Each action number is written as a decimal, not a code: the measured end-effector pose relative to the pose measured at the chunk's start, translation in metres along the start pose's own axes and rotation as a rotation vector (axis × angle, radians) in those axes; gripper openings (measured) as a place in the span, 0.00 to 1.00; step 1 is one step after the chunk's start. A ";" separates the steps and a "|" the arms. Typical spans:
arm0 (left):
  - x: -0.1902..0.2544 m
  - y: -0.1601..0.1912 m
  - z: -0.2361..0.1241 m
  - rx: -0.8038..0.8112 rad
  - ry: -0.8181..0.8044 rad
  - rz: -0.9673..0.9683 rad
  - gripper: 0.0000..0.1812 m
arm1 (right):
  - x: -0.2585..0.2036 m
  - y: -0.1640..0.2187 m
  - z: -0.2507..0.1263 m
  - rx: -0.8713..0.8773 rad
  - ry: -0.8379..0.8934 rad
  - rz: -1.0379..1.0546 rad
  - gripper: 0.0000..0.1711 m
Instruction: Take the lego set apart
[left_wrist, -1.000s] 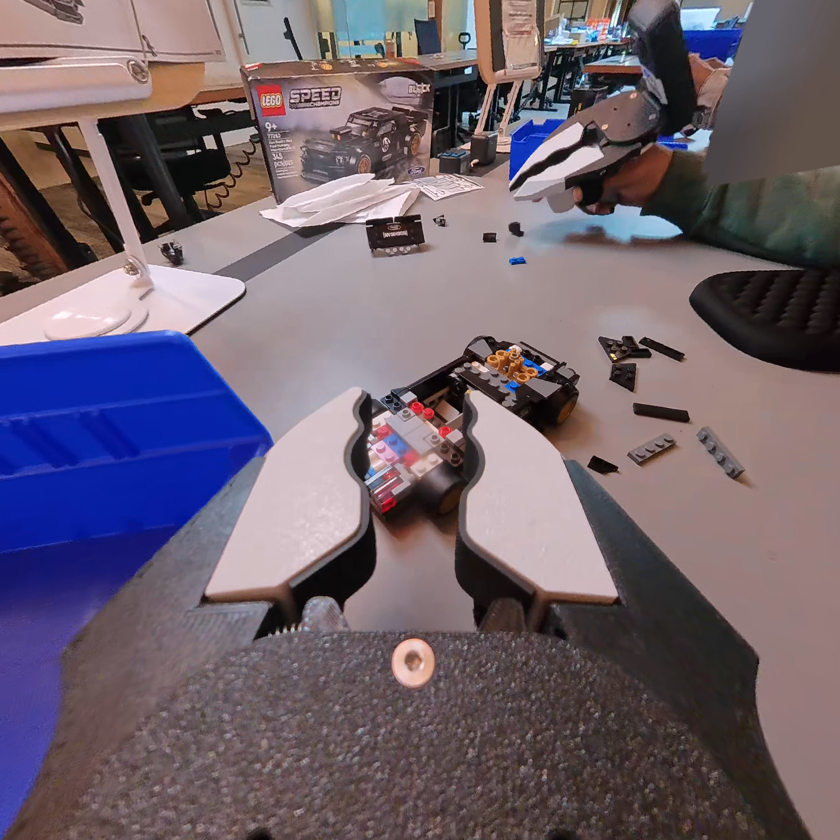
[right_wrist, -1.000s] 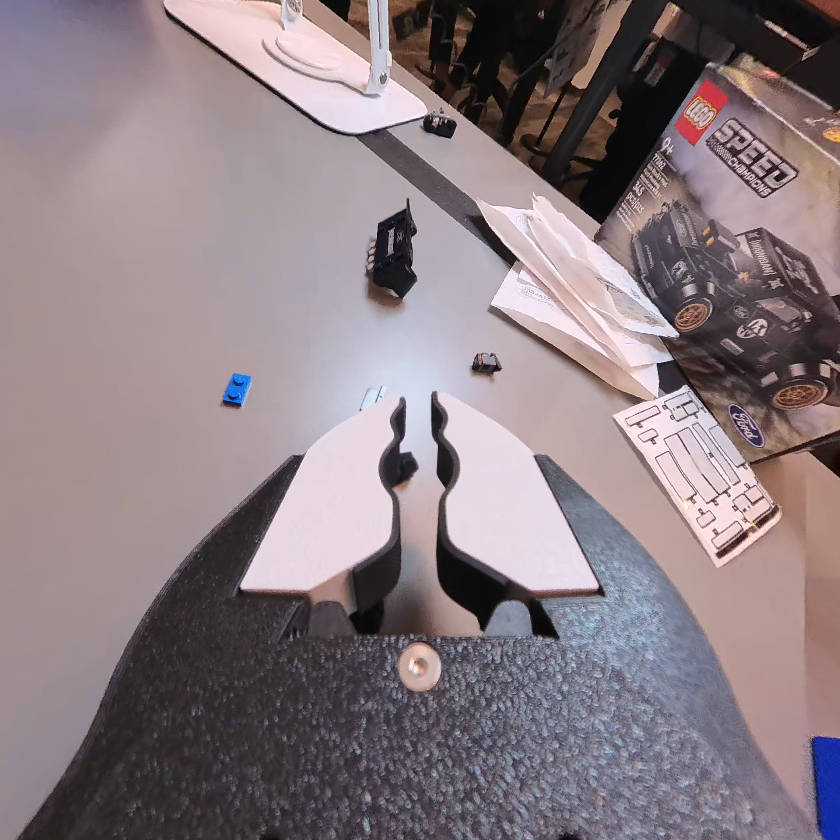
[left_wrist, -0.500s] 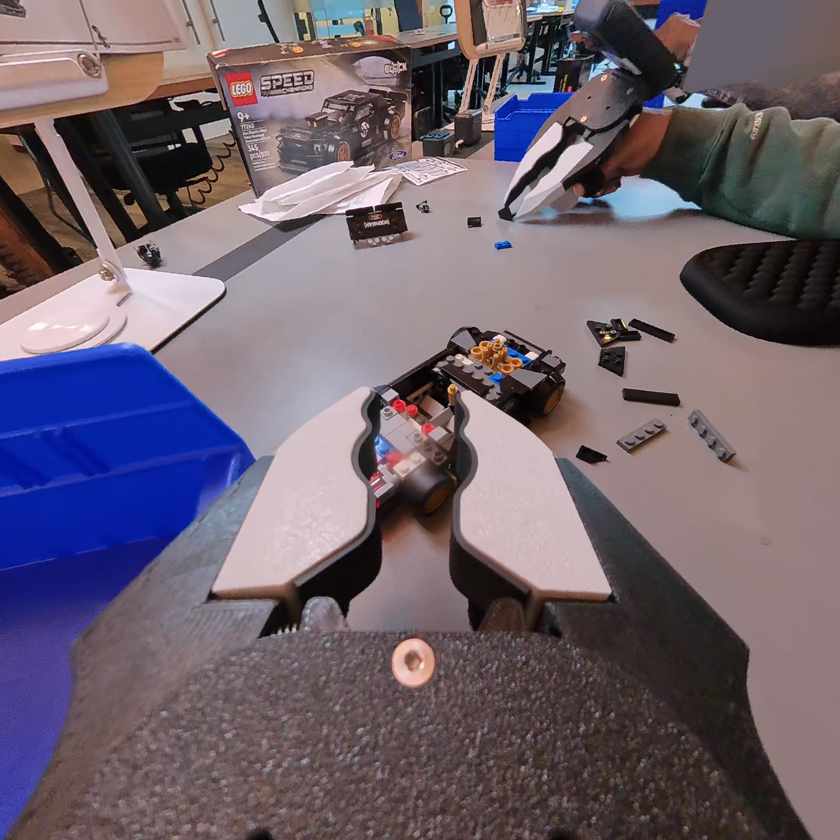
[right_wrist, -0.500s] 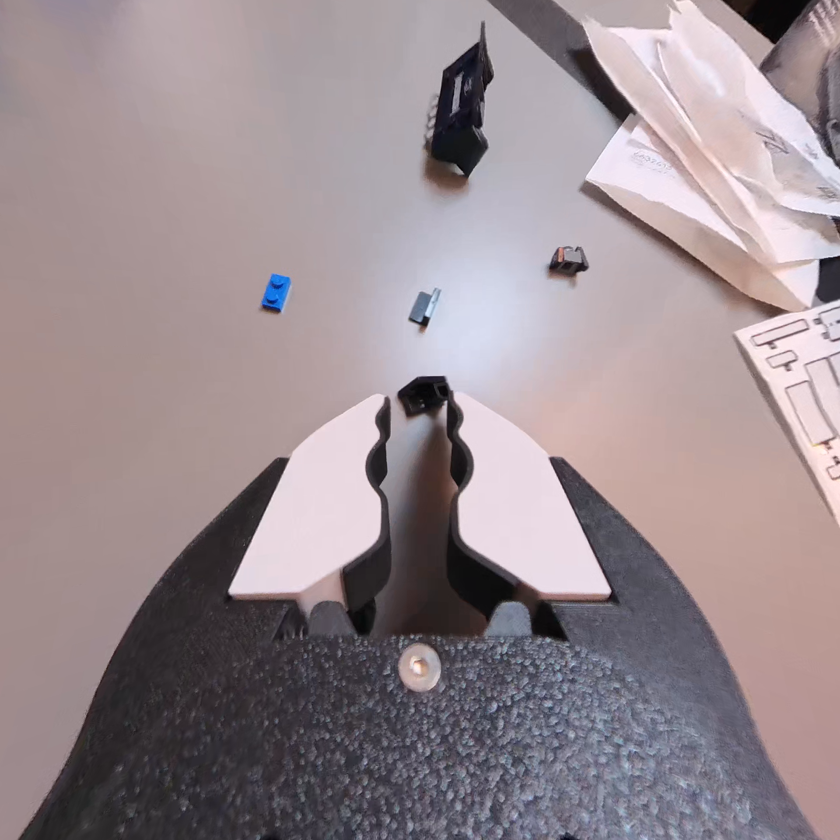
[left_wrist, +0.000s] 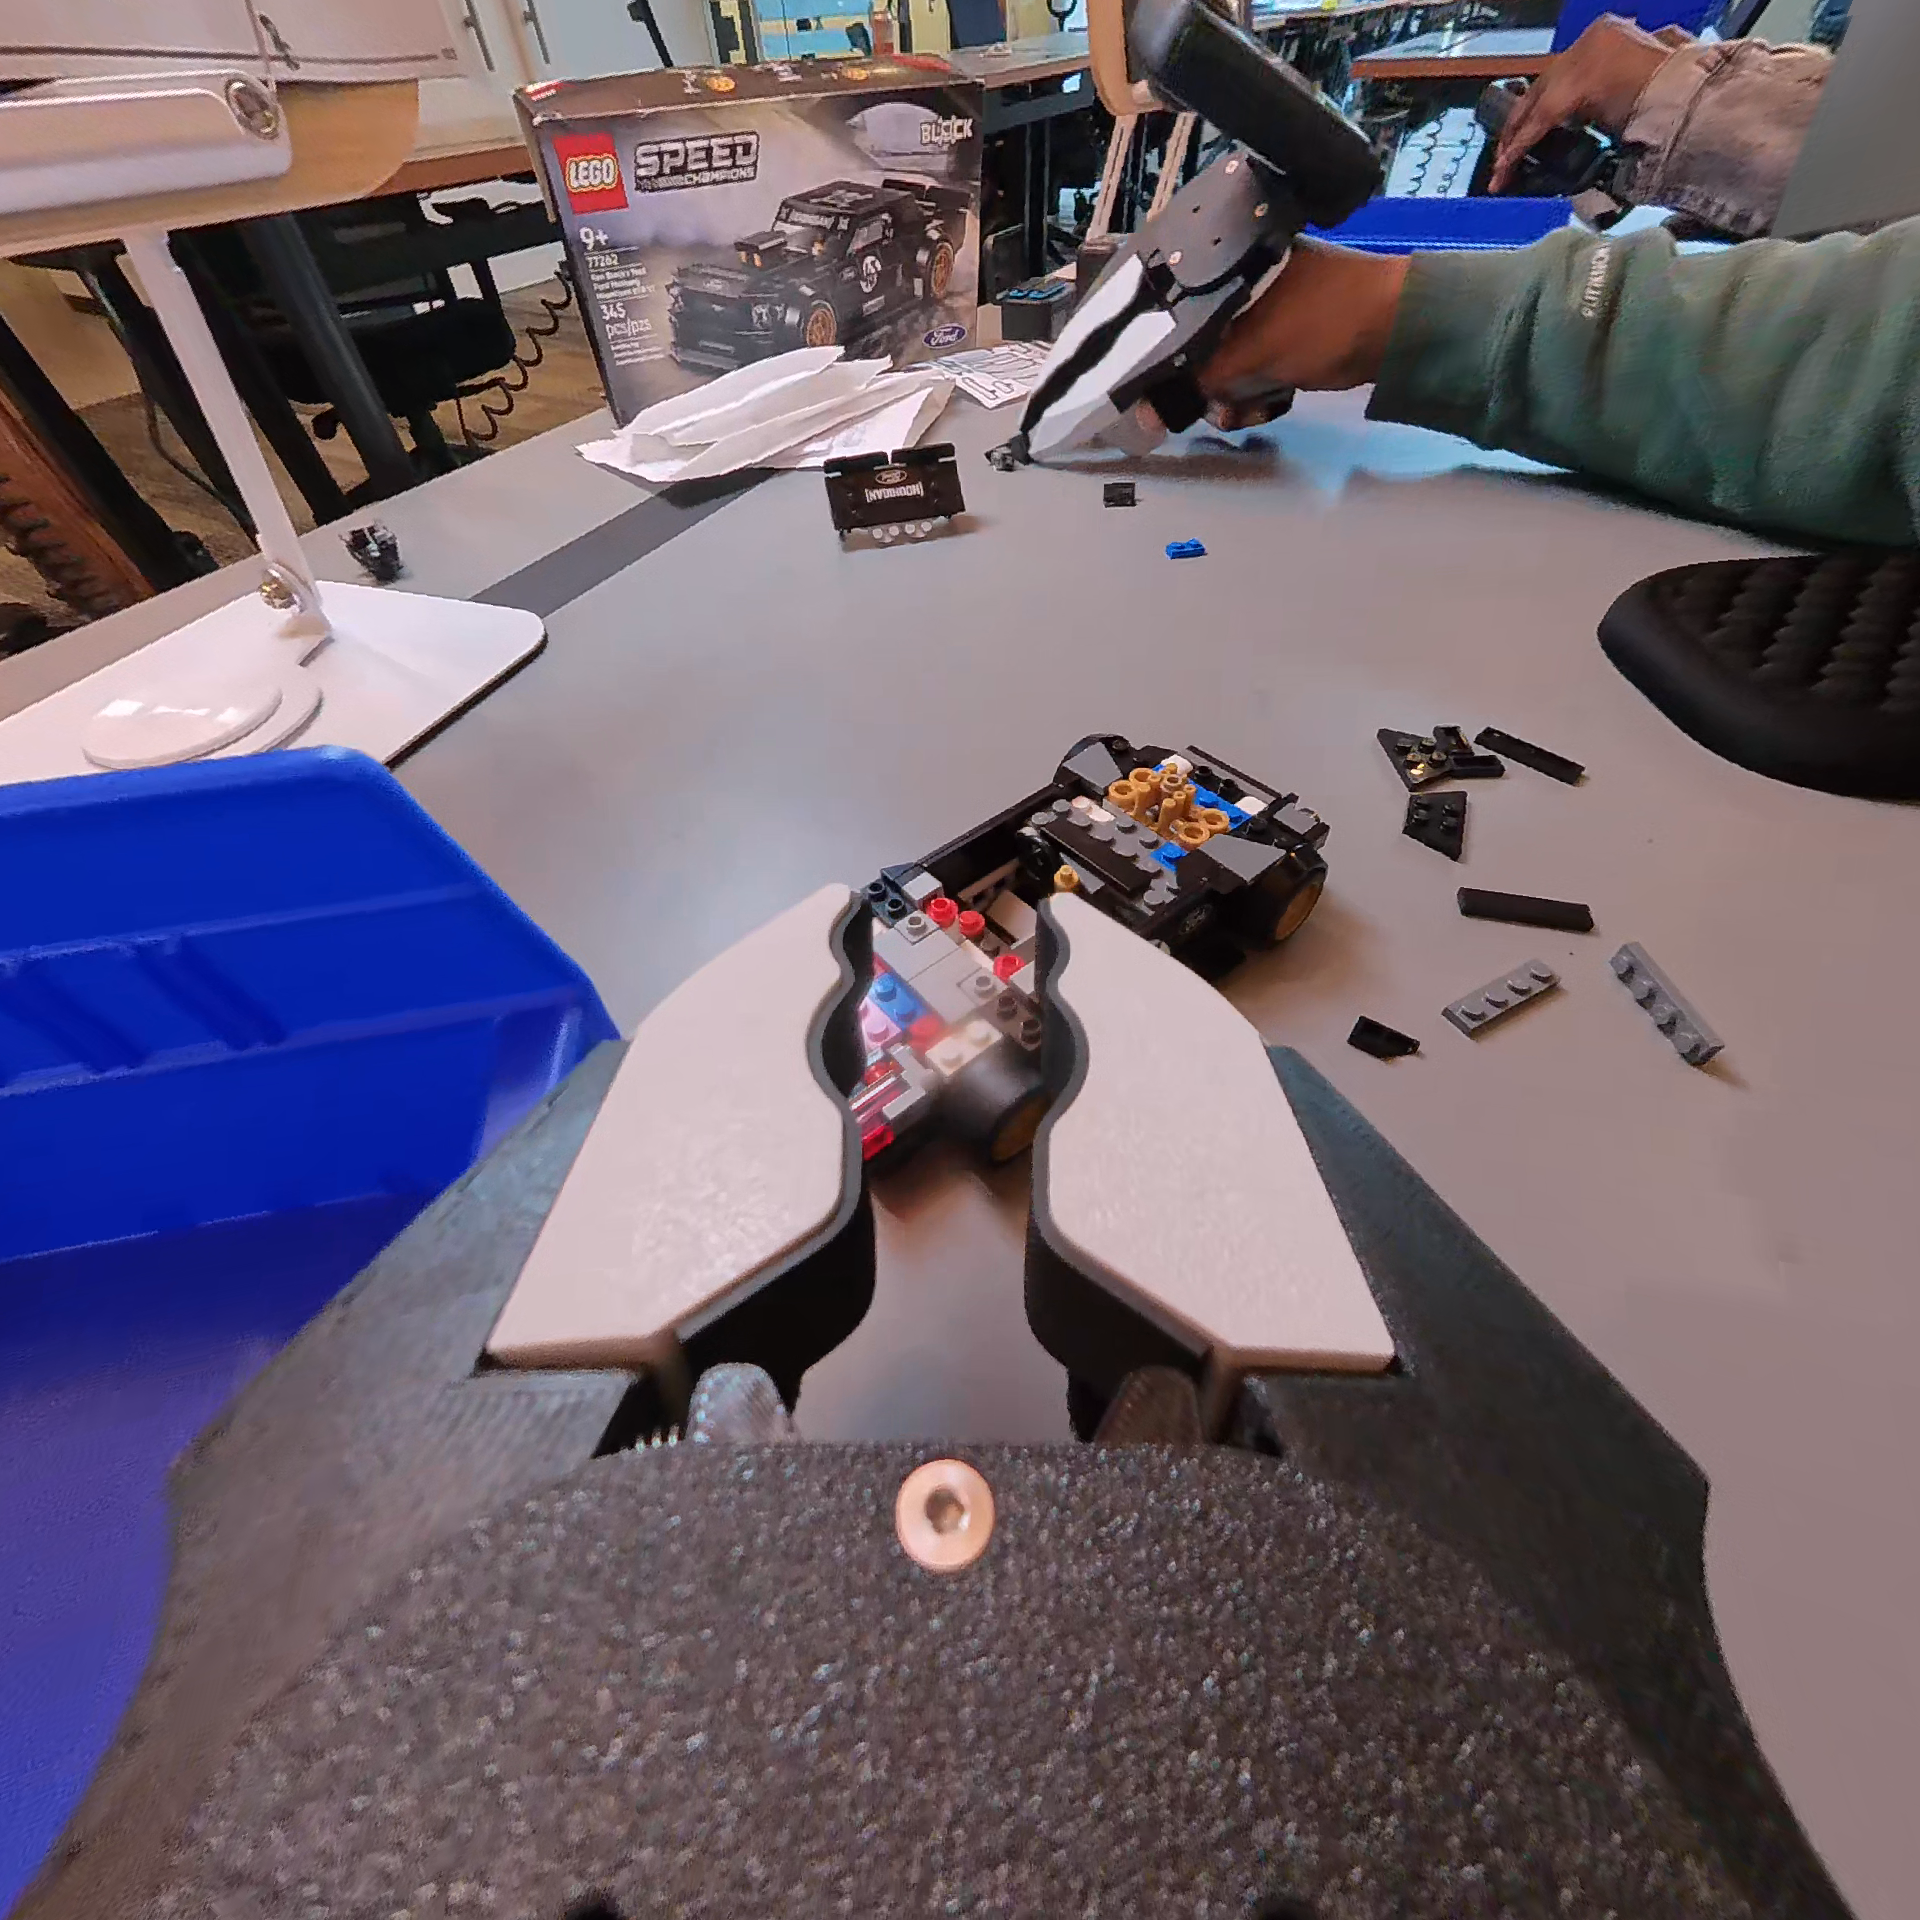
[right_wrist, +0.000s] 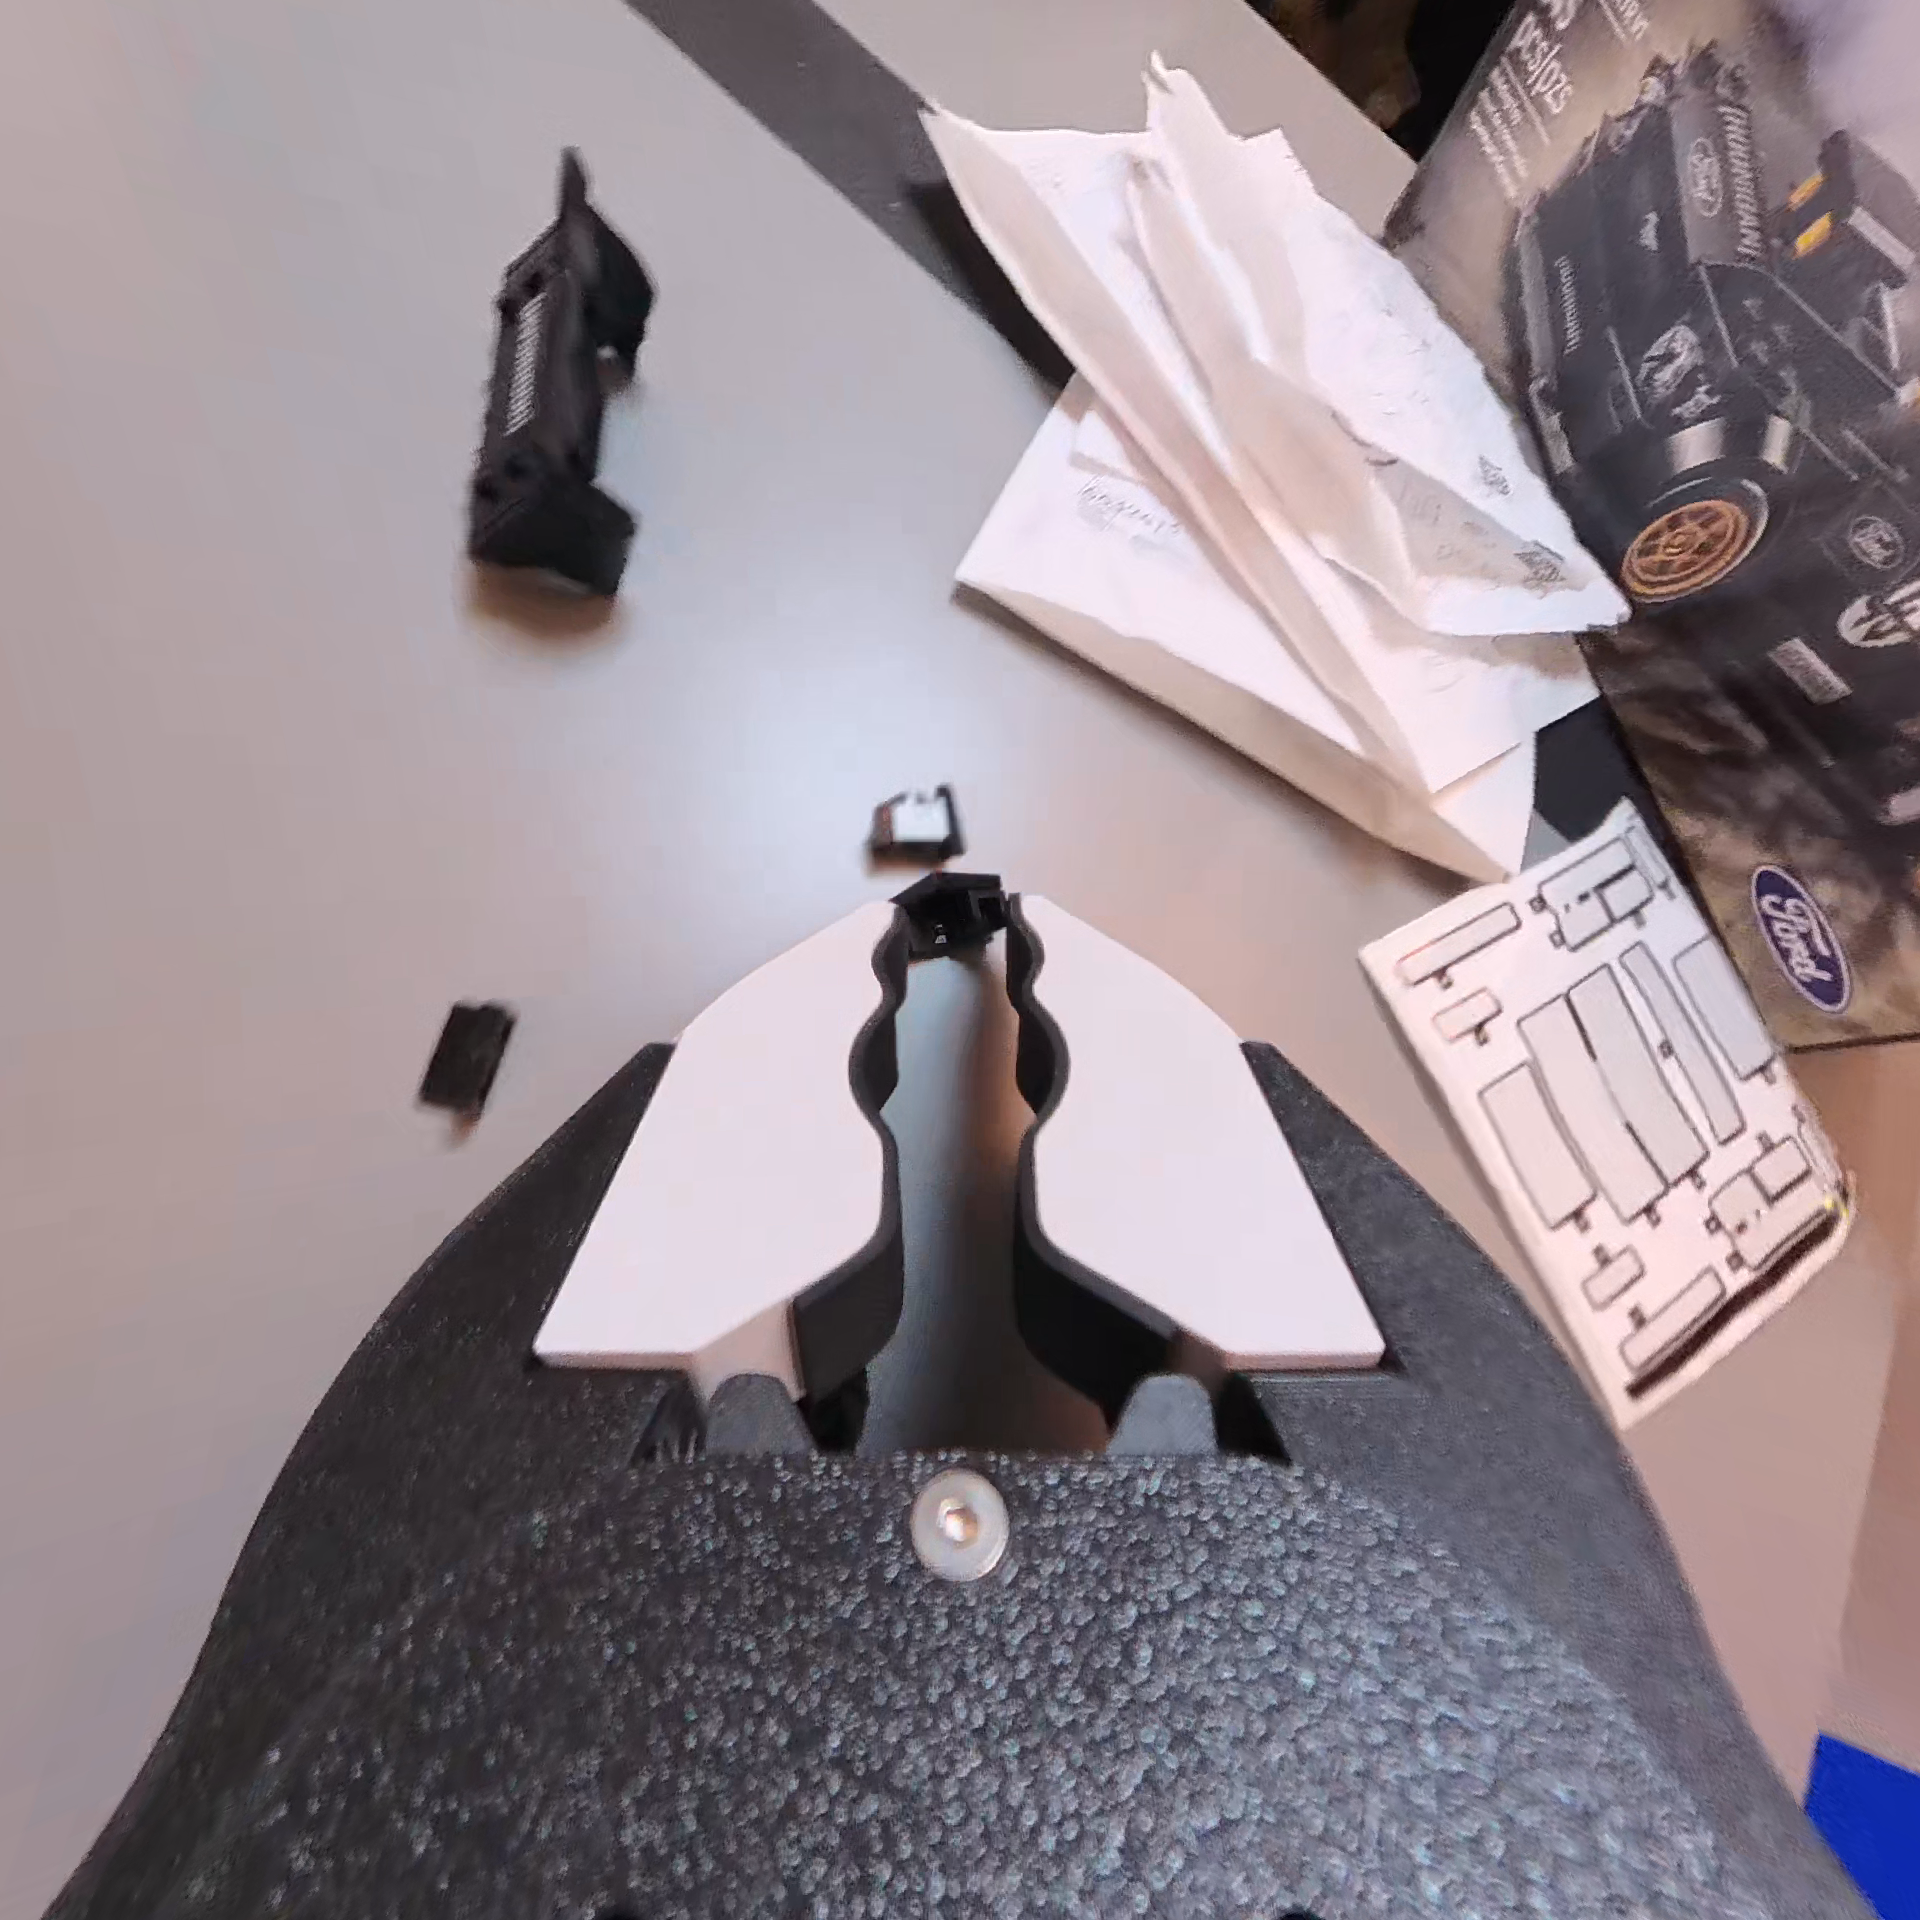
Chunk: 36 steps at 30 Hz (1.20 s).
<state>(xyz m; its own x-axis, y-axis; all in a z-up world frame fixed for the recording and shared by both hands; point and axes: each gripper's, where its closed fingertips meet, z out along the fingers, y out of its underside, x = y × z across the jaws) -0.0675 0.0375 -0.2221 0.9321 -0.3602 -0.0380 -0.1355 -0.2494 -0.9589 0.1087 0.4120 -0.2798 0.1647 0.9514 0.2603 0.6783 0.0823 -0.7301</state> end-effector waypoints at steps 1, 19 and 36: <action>-0.001 0.000 0.000 -0.002 -0.007 0.000 0.16 | 0.005 -0.003 0.005 0.004 0.013 0.007 0.11; 0.004 -0.002 0.000 0.001 -0.005 0.025 0.16 | -0.205 -0.107 -0.092 0.335 -0.514 -0.099 0.13; 0.012 0.015 0.006 -0.110 0.025 0.057 0.27 | -0.302 -0.090 -0.034 0.113 -0.782 -0.271 0.14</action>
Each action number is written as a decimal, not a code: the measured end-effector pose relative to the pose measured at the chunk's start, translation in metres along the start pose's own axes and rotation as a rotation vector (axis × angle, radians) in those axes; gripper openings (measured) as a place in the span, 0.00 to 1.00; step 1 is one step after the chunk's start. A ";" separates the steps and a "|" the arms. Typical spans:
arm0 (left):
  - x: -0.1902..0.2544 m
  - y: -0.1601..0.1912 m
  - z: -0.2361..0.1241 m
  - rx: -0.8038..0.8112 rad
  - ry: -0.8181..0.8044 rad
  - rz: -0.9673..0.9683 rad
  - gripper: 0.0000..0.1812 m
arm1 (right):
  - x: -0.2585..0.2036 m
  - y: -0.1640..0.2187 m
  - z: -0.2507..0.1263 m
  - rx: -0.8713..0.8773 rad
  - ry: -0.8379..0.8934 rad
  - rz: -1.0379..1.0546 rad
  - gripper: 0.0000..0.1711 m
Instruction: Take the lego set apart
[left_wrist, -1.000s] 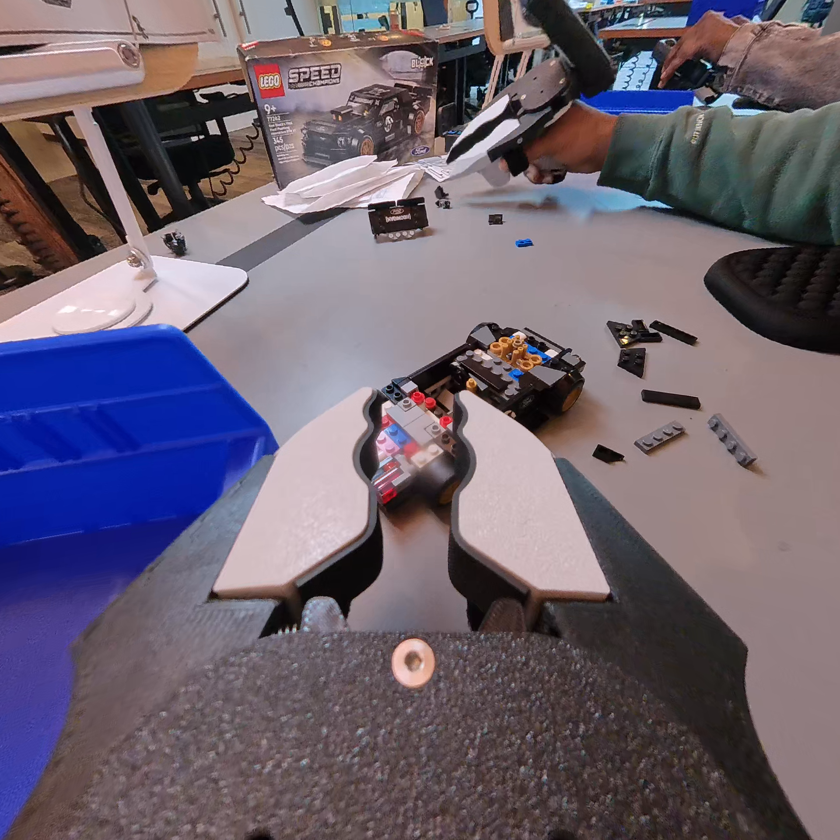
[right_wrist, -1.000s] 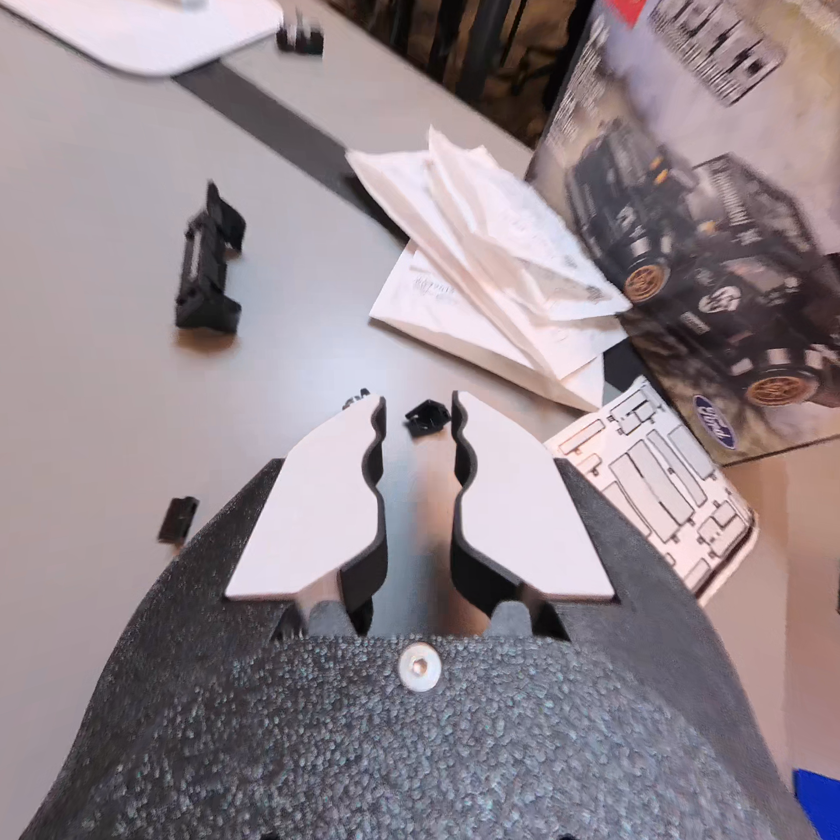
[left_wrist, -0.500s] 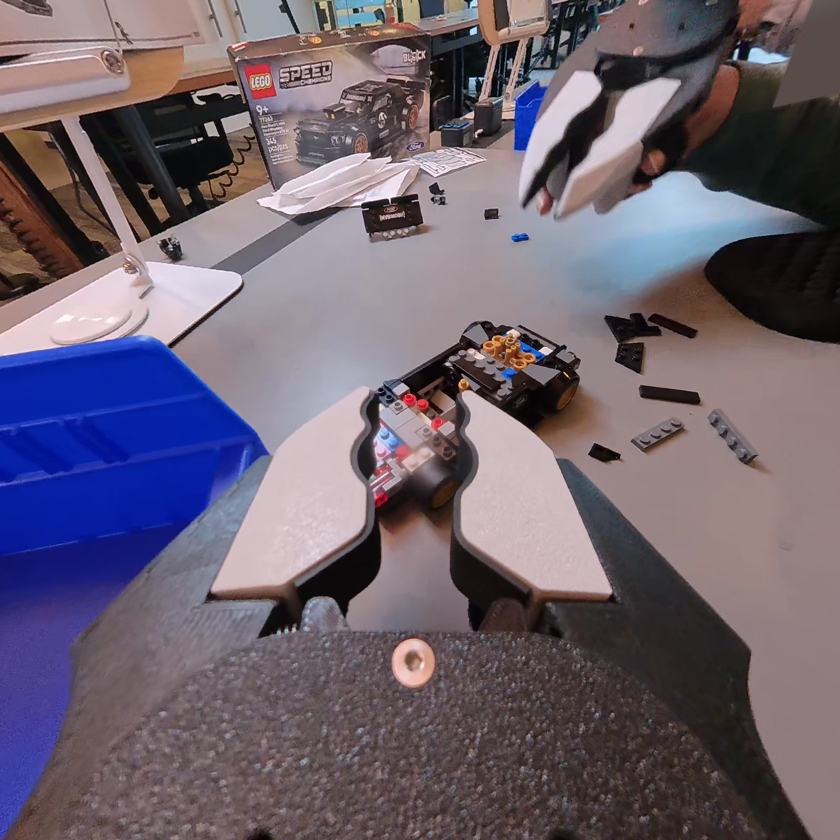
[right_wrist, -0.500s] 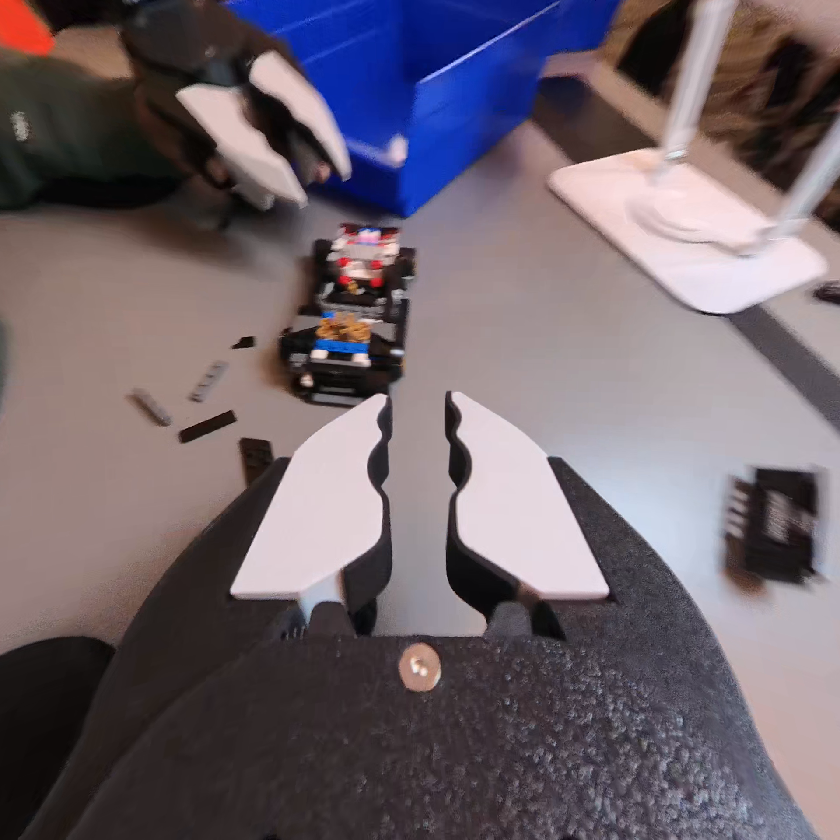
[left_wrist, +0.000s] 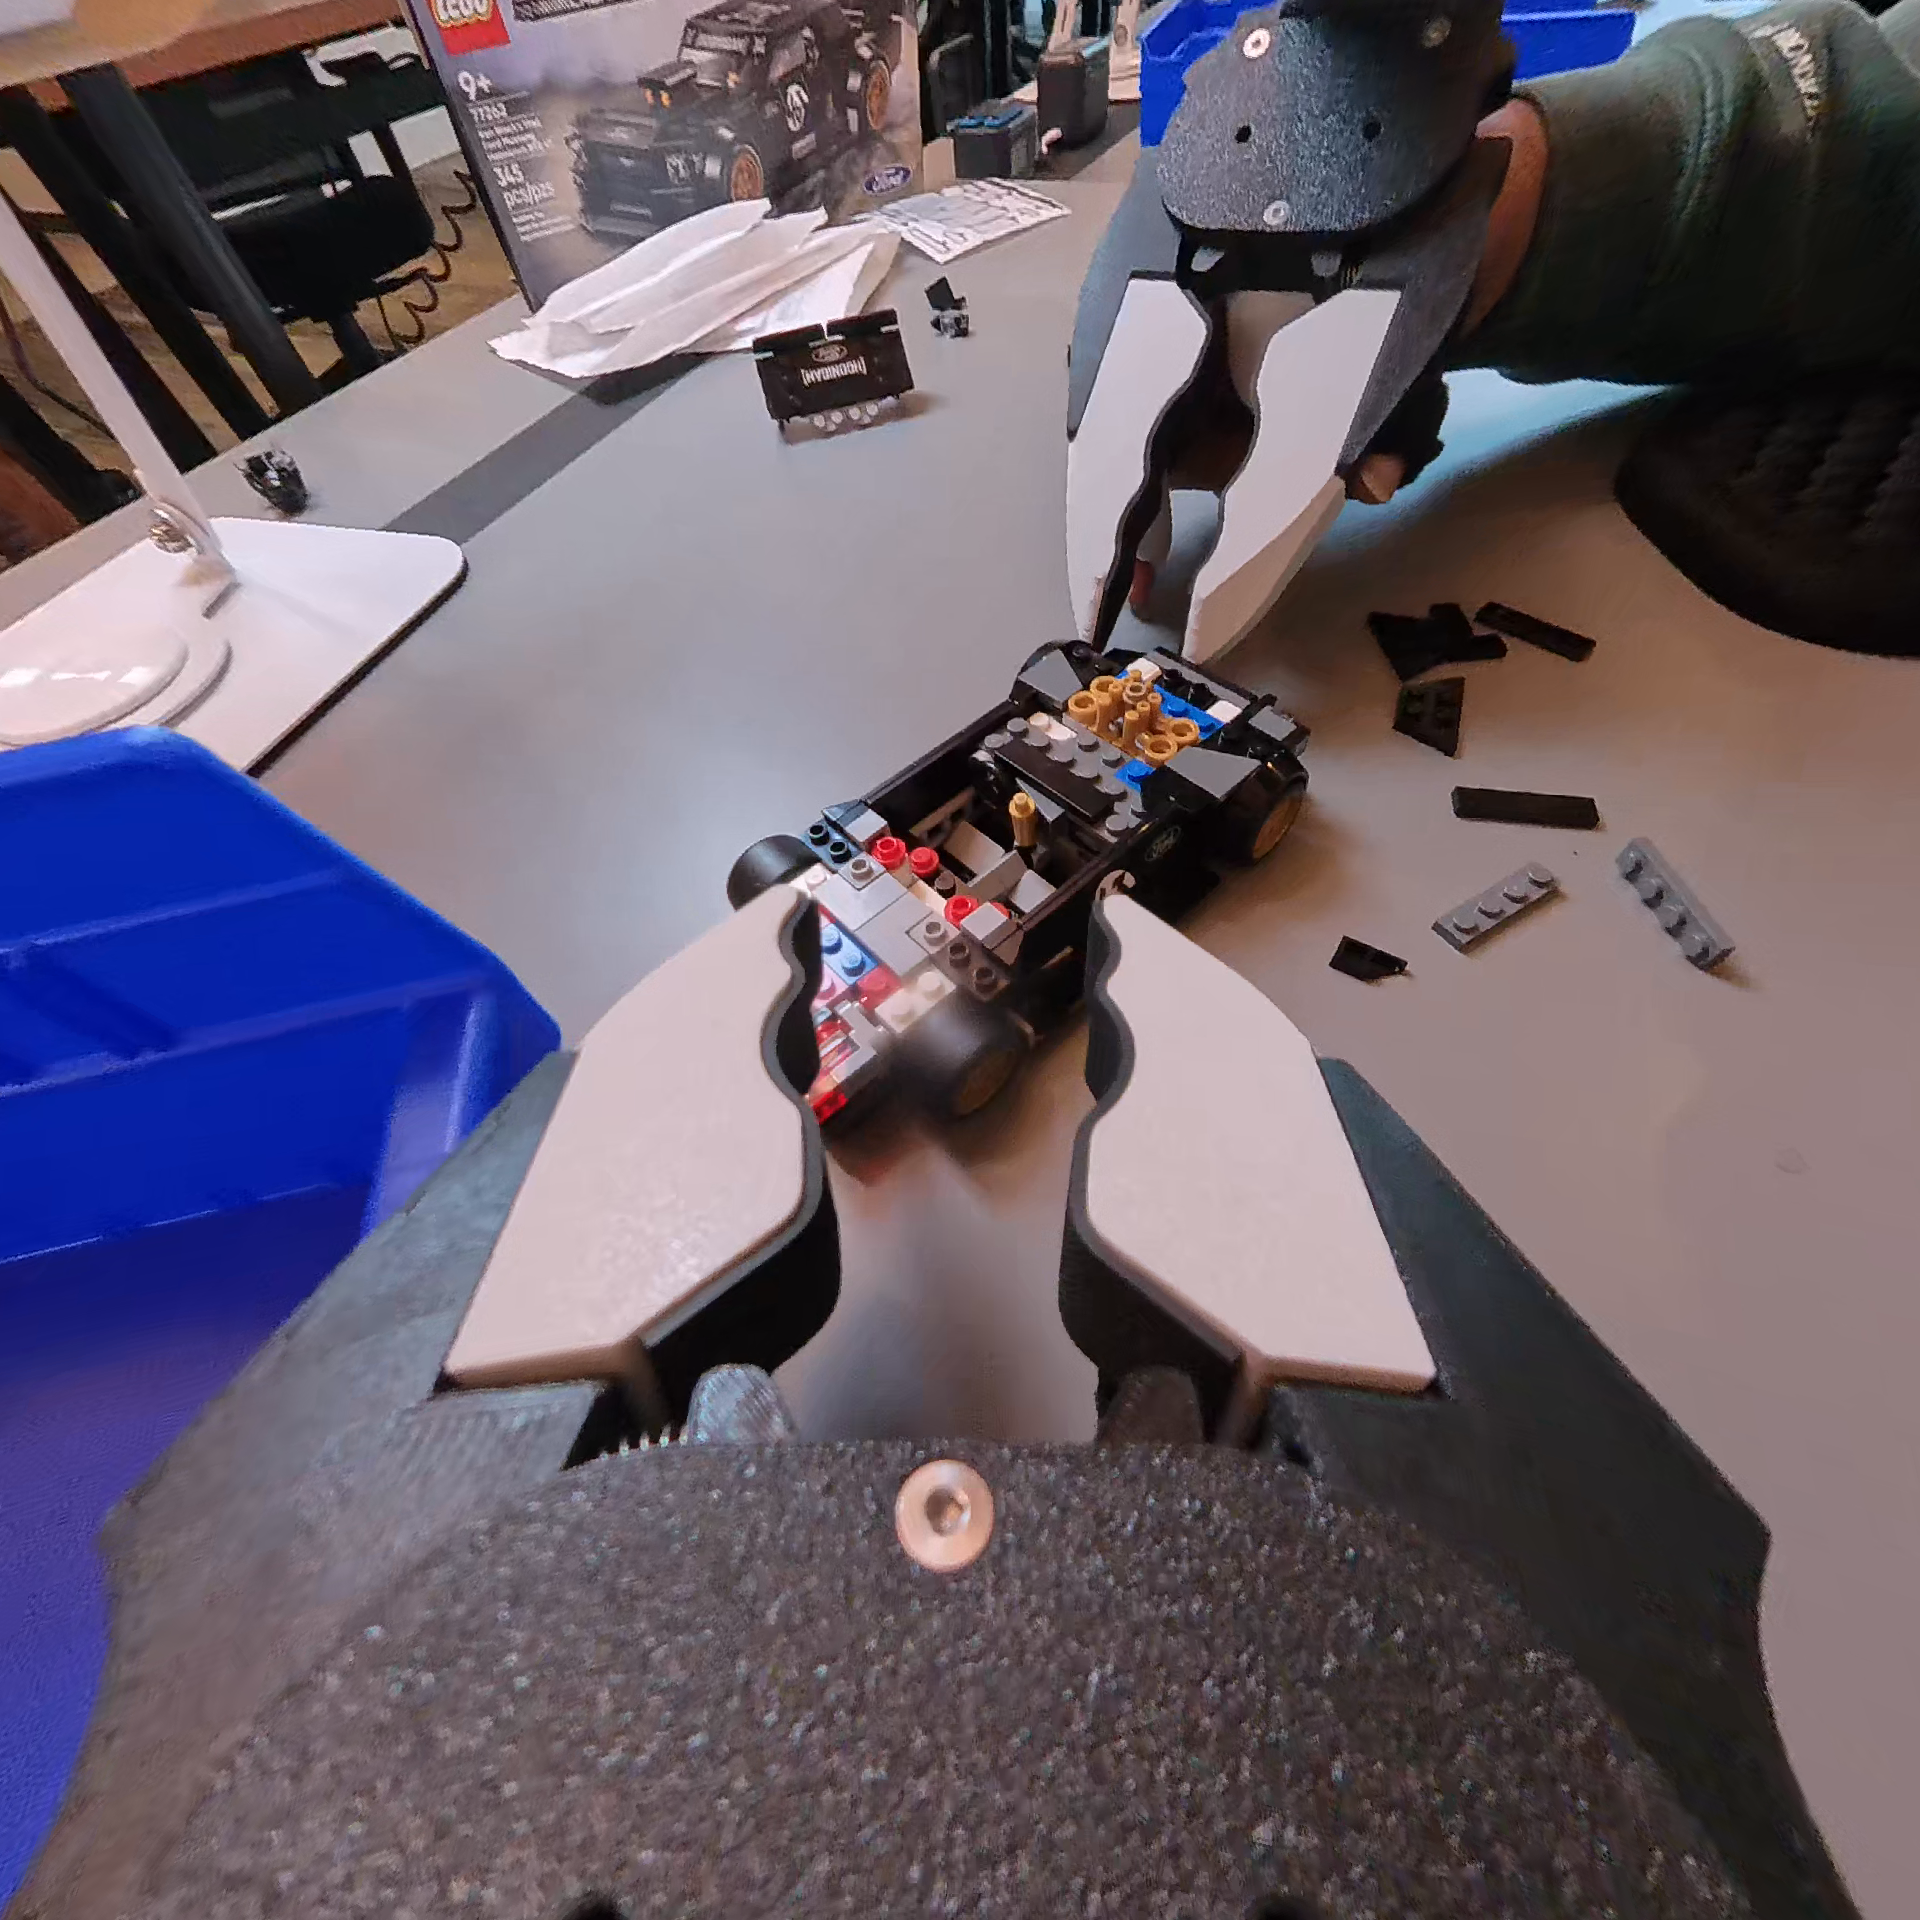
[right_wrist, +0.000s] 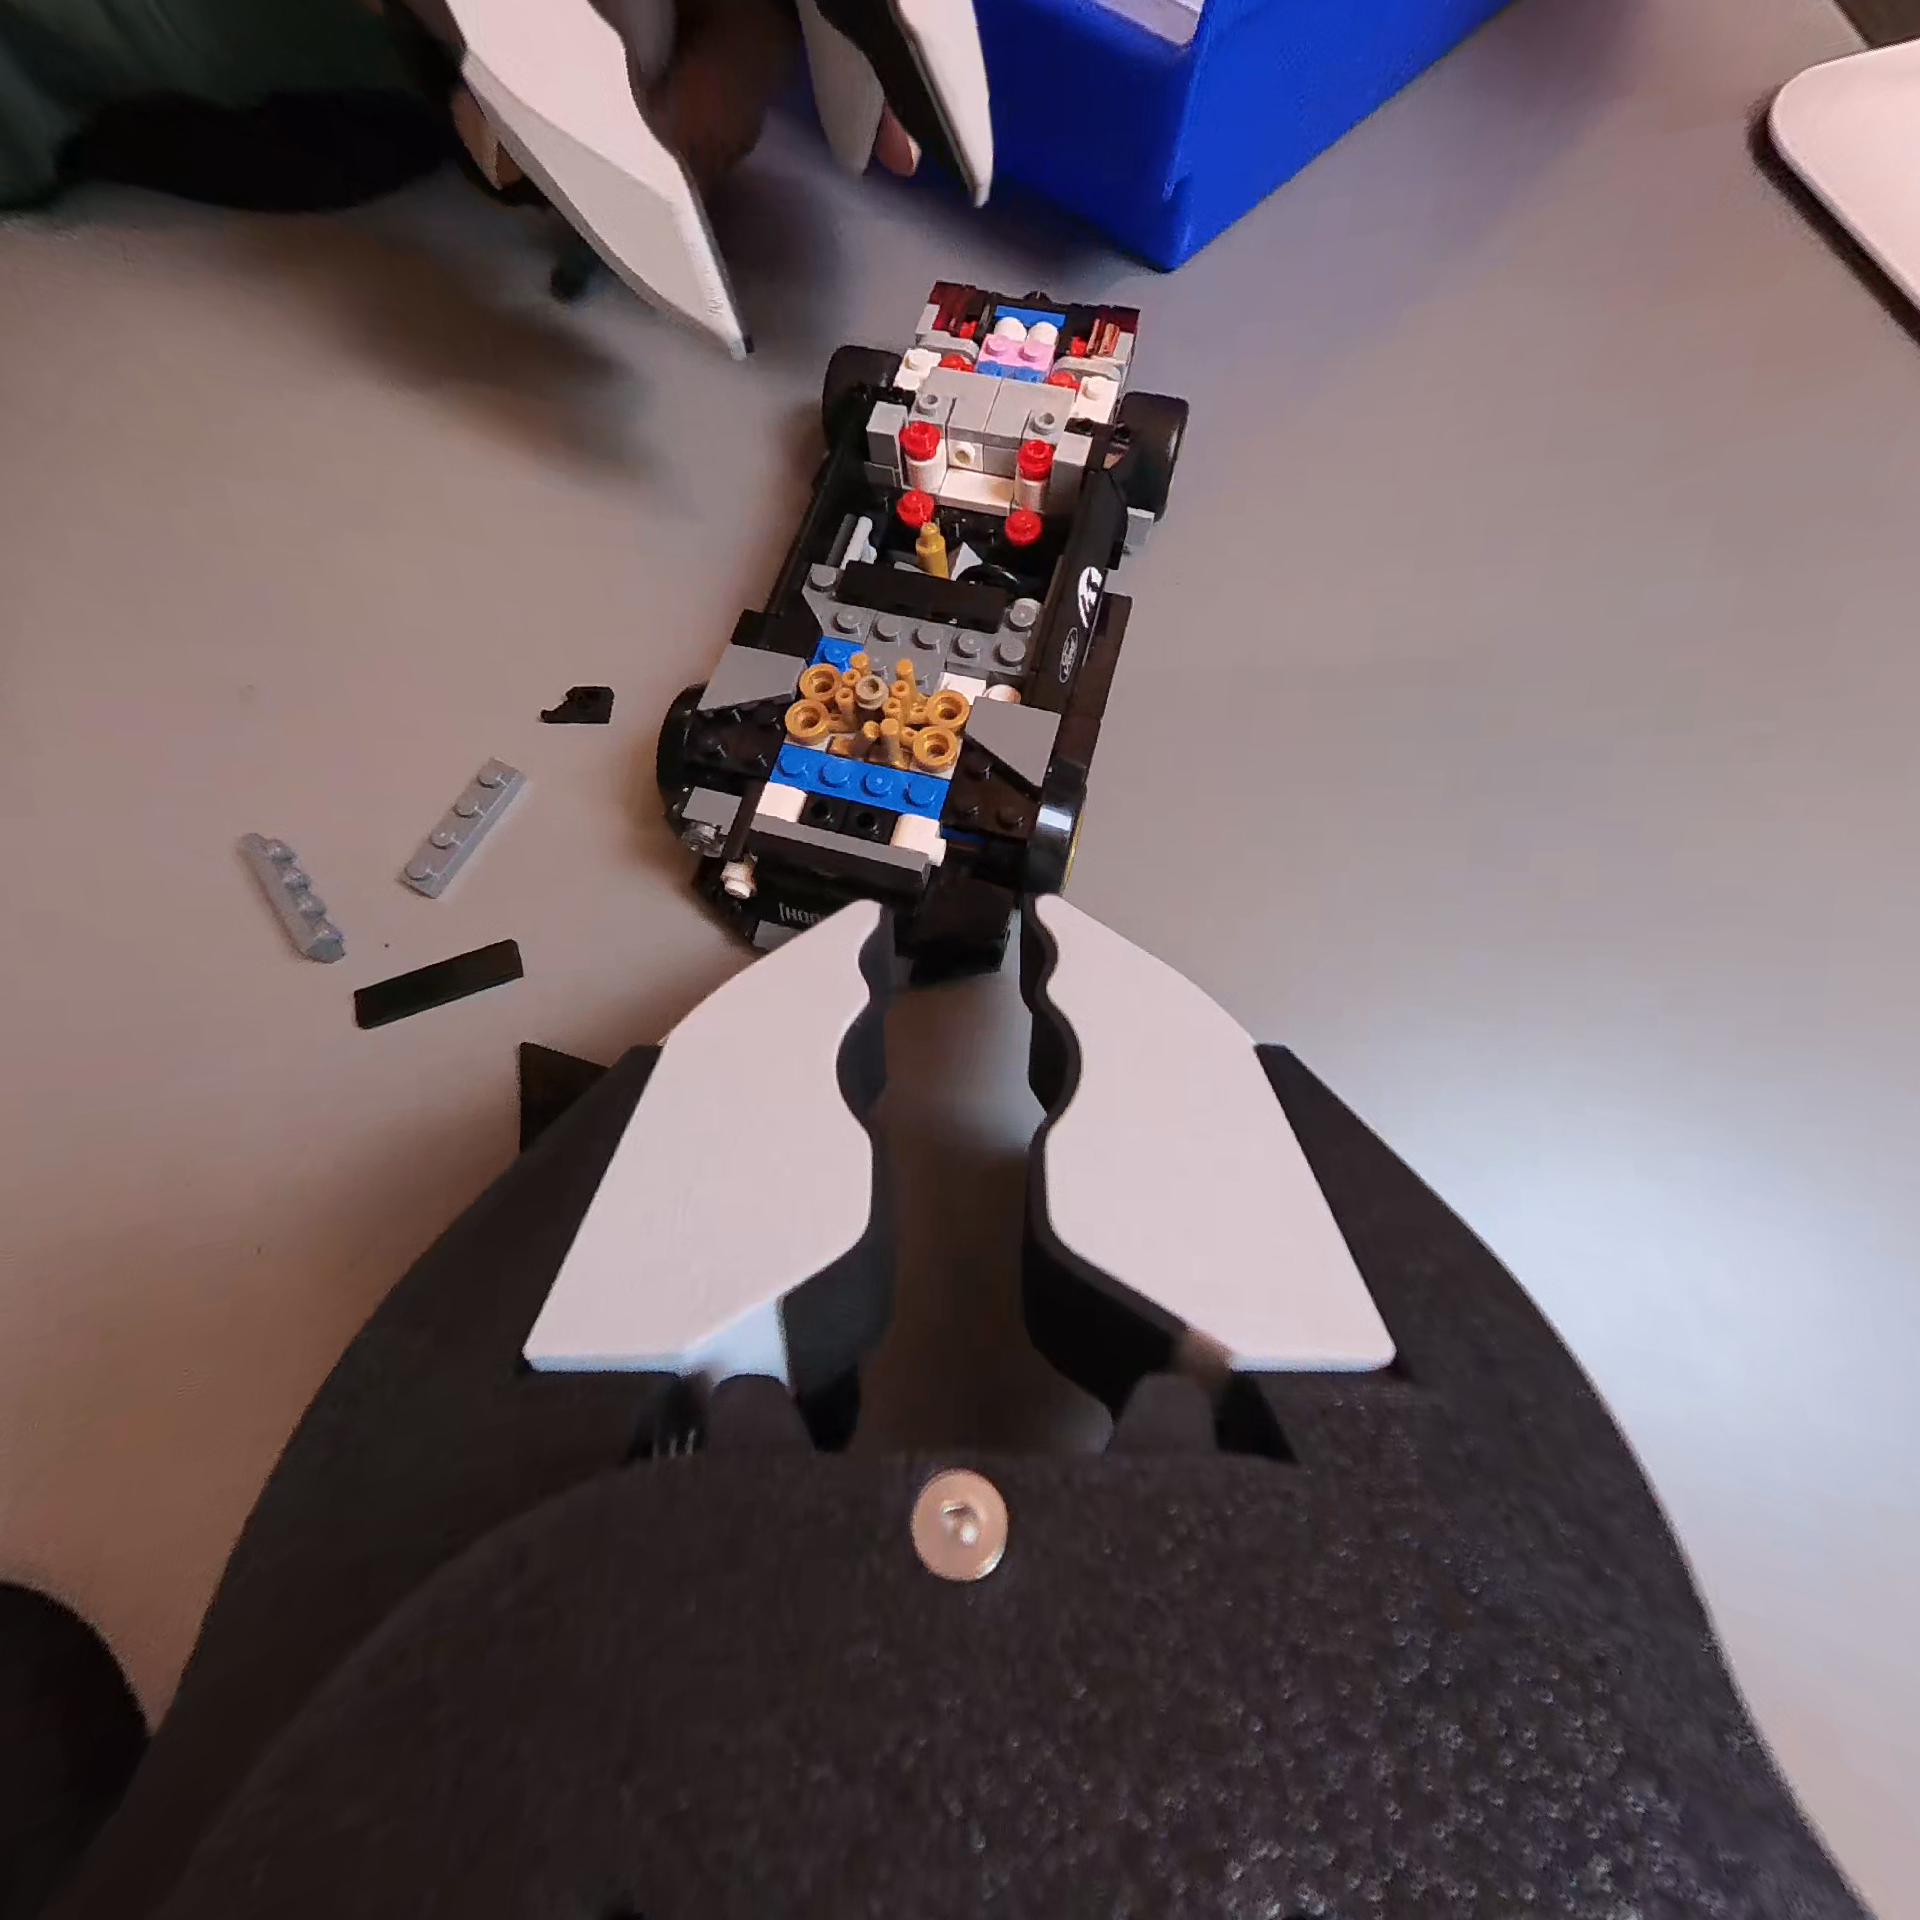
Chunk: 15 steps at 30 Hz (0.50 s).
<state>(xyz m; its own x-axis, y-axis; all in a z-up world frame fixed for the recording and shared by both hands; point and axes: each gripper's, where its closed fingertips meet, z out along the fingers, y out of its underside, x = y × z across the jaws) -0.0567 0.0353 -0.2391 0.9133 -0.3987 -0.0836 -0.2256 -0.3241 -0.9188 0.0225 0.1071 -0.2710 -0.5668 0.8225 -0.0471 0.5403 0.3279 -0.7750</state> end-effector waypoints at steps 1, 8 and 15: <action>0.001 0.001 0.001 -0.006 0.002 0.004 0.27 | 0.000 0.001 0.000 -0.003 0.000 -0.005 0.12; 0.002 0.005 0.003 -0.039 0.003 0.021 0.26 | -0.001 0.003 -0.002 0.011 0.006 -0.011 0.11; 0.005 0.009 0.006 -0.073 0.001 0.046 0.26 | -0.003 0.001 -0.013 0.018 0.023 -0.045 0.12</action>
<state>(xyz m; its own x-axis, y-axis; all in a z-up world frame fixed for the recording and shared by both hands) -0.0527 0.0355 -0.2503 0.9013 -0.4149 -0.1244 -0.2911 -0.3675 -0.8833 0.0325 0.1110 -0.2633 -0.5759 0.8175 0.0022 0.5032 0.3566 -0.7871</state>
